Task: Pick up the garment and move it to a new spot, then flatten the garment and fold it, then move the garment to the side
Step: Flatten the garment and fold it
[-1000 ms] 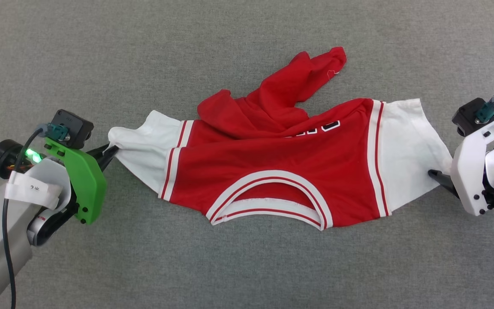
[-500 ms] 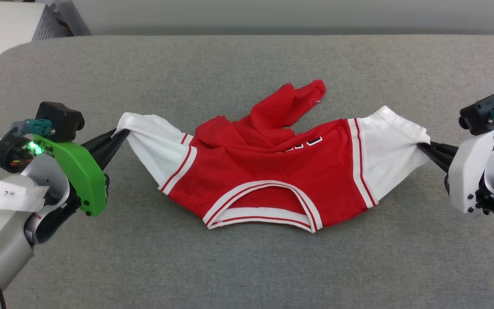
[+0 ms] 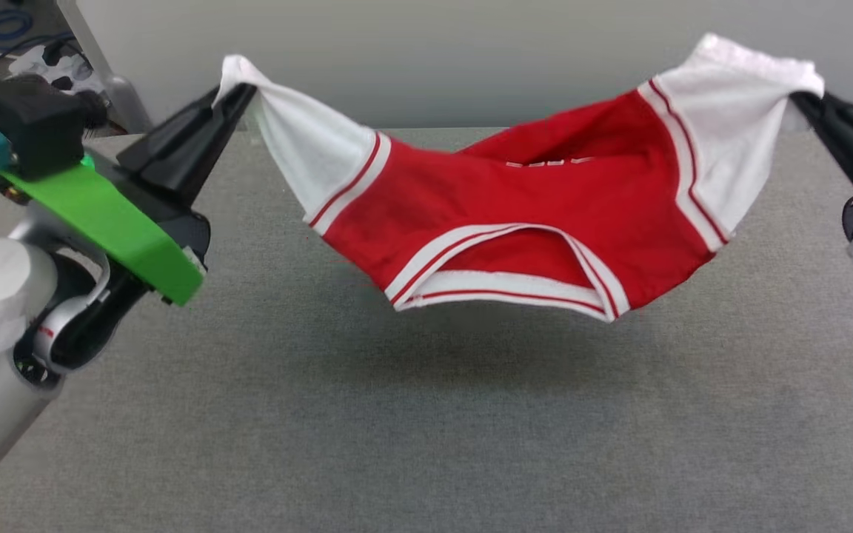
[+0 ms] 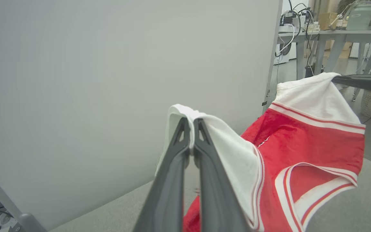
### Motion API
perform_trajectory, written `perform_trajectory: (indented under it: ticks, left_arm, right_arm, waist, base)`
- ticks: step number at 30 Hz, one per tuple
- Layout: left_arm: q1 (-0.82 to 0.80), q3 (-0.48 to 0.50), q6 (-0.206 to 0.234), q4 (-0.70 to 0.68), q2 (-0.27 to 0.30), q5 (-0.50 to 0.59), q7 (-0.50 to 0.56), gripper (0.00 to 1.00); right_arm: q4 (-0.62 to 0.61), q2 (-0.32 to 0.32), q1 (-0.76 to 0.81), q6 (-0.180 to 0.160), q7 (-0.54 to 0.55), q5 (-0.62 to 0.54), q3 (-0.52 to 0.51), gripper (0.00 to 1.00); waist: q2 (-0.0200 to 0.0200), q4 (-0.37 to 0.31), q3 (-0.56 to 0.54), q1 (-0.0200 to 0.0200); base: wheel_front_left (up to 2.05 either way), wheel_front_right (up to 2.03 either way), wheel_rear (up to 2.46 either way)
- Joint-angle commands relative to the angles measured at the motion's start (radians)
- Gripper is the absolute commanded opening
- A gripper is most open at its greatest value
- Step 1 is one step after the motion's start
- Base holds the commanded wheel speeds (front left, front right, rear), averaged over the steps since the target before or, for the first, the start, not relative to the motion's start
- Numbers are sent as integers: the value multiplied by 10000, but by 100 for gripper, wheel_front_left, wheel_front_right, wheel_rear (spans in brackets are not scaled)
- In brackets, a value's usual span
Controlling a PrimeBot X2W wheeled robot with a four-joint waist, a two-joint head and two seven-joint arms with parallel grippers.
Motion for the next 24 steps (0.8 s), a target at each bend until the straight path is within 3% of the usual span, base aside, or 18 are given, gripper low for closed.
perform_trajectory:
  ticks: [1, 10, 16, 24]
  left_arm:
    - [-295, 184, 101, -159, -101, -161, -142, 0]
    - [-1853, 851, 335, -378, -739, -117, -208, 0]
    - [-2822, 973, 235, 294, -1213, -39, -88, 0]
    - [-4604, 1128, 312, 2040, -2182, 363, -108, 0]
  right_arm:
    - [-262, 144, -105, -4, 59, -163, -266, 0]
    - [-1064, 1094, -1062, -4, 481, -661, -1886, 0]
    - [-849, 1496, -1994, -4, 720, -889, -2010, 0]
    - [776, 1707, -4253, -4, 707, -1321, -1629, 0]
  waist:
    - [0, -78, -108, 1]
    - [0, -196, -184, 1]
    - [0, -295, 293, 1]
    - [0, -348, 1702, 1]
  base:
    - [0, 0, 0]
    - [0, 0, 0]
    - [0, 0, 0]
    - [0, 0, 0]
